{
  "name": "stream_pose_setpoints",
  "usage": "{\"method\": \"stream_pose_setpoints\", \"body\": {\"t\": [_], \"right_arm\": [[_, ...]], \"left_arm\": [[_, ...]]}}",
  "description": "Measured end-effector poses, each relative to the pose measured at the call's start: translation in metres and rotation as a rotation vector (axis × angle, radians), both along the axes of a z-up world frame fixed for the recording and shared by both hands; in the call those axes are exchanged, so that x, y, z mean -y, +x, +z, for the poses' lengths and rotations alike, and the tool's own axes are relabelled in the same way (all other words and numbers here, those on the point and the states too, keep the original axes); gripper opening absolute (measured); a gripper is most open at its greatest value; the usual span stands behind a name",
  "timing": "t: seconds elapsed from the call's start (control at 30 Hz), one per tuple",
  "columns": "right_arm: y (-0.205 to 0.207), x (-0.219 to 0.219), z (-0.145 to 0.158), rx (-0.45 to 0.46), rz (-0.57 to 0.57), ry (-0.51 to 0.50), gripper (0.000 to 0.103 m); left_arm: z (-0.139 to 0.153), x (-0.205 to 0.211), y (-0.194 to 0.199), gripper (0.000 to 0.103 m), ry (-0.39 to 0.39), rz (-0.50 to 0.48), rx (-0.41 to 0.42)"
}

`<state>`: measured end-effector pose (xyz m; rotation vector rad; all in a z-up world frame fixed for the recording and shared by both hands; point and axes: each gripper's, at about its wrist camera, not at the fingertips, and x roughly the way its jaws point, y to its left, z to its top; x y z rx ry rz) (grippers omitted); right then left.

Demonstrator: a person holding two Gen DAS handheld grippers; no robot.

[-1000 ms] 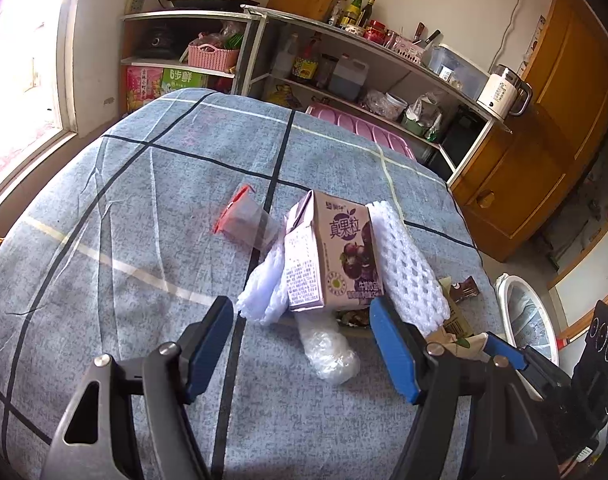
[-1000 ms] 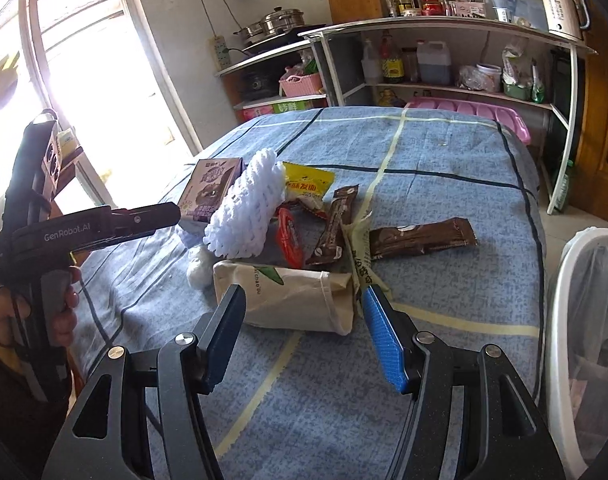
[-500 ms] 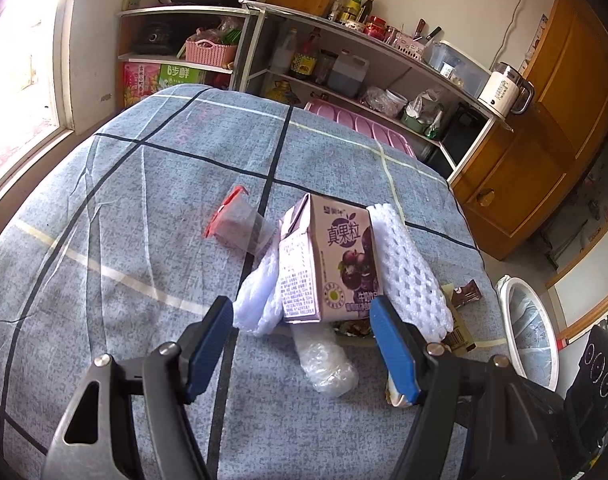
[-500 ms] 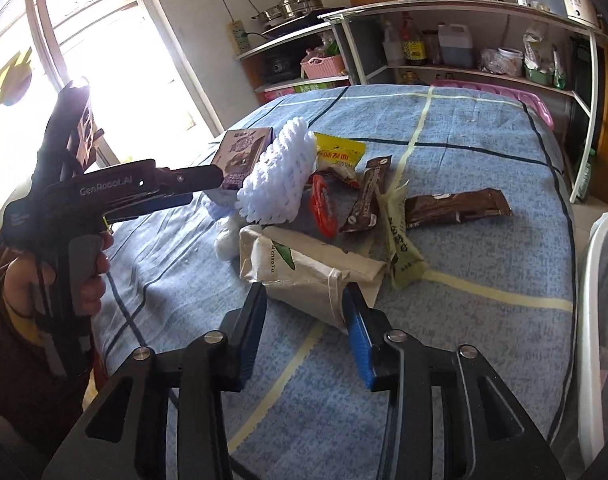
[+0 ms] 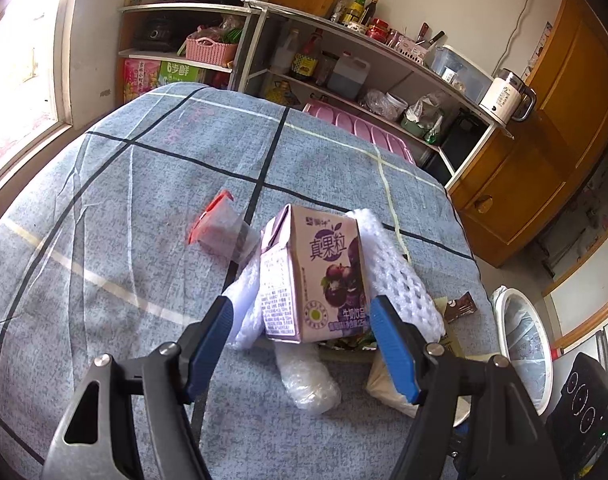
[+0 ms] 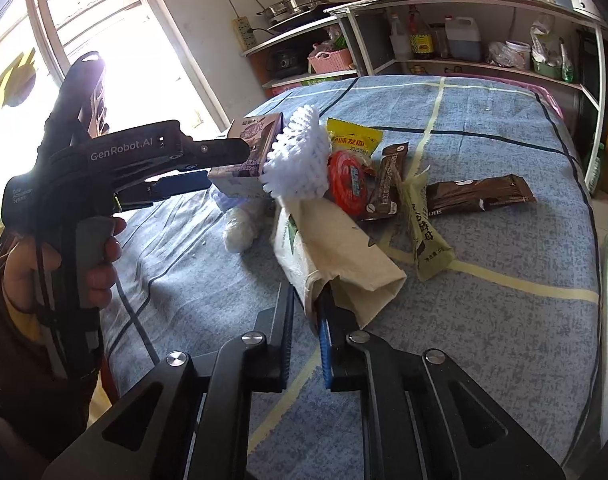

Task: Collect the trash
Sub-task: 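Grasp the purple juice carton with the left tool while the right tool grasps the paper bag, then carry the juice carton and paper bag to the bin and release both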

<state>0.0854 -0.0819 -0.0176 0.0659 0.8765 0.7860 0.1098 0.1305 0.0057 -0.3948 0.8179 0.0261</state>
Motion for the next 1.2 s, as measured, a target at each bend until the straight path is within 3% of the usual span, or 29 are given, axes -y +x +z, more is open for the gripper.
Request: {"method": "stream_pose_setpoints", "body": {"t": [0.23, 0.5, 0.73, 0.87, 1.2], "right_arm": [[-0.004, 0.019, 0.006, 0.009, -0.081, 0.035, 0.009], [-0.01, 0.027, 0.009, 0.021, -0.118, 0.046, 0.009], [-0.009, 0.028, 0.004, 0.014, -0.126, 0.043, 0.009], [-0.009, 0.032, 0.003, 0.008, -0.131, 0.046, 0.009], [-0.011, 0.034, 0.006, 0.022, -0.138, 0.056, 0.009]], "left_arm": [[-0.004, 0.007, 0.007, 0.073, 0.025, 0.011, -0.017], [-0.01, 0.017, 0.015, 0.073, 0.118, 0.035, -0.028], [-0.013, 0.018, 0.02, 0.072, 0.105, 0.037, -0.037], [-0.012, 0.02, 0.02, 0.064, 0.118, 0.035, -0.033], [-0.006, 0.019, 0.012, 0.063, 0.093, 0.029, 0.001]]}}
